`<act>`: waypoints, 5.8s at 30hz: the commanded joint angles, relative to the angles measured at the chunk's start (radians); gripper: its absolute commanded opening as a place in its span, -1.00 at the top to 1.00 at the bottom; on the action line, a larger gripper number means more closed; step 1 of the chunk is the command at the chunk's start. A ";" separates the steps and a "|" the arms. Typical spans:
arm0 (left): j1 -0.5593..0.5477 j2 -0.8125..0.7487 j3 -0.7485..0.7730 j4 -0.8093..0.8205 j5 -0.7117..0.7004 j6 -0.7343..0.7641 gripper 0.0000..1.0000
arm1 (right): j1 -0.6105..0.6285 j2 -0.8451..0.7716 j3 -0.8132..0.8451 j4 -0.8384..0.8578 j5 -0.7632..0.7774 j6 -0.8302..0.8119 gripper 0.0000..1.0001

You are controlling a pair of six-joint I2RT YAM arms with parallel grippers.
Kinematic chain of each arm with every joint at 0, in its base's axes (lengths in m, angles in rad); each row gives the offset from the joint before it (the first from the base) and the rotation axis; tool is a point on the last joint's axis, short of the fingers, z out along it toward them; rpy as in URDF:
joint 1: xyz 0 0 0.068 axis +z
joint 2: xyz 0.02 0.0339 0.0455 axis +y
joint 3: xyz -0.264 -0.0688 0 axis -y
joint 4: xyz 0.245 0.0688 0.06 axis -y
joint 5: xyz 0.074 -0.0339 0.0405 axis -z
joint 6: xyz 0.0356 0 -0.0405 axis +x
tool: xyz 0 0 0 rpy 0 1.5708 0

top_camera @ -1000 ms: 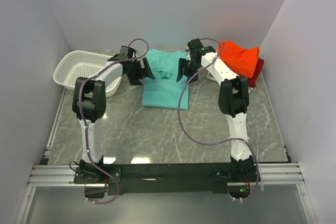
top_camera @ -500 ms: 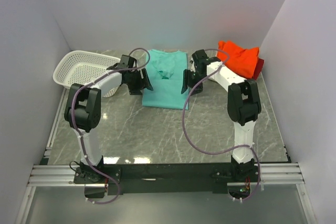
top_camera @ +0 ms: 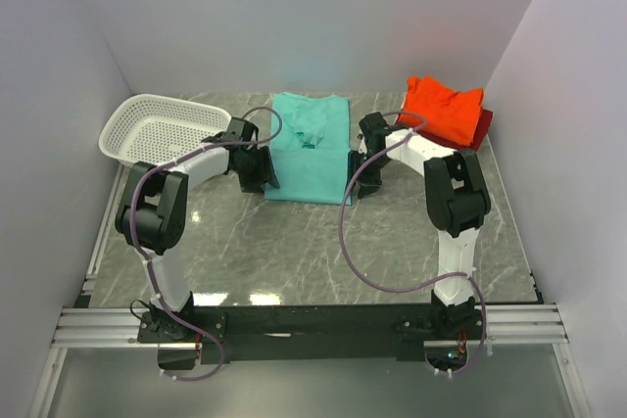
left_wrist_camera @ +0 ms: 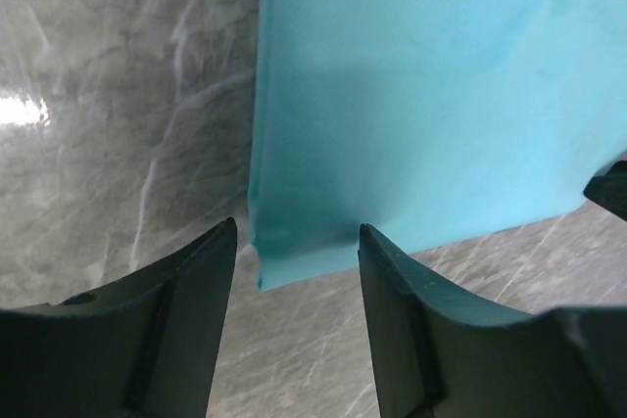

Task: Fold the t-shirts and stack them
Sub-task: Fold the tshirt

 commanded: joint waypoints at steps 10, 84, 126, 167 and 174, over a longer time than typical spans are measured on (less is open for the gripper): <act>-0.005 -0.053 -0.043 0.015 -0.024 0.032 -0.11 | 0.050 -0.040 -0.023 0.013 0.042 0.040 0.10; -0.019 -0.235 -0.195 -0.014 -0.109 0.014 0.99 | 0.075 -0.170 -0.039 -0.099 0.133 0.075 1.00; -0.224 -0.574 -0.164 -0.263 0.026 -0.223 0.99 | 0.142 -0.577 -0.053 -0.352 0.216 0.149 1.00; 0.059 0.042 0.284 -0.032 0.146 -0.189 0.59 | -0.022 0.158 0.714 -0.200 0.167 0.040 0.67; 0.058 0.019 0.390 0.044 0.086 -0.224 -0.75 | -0.040 0.119 0.736 0.027 -0.057 0.022 -0.71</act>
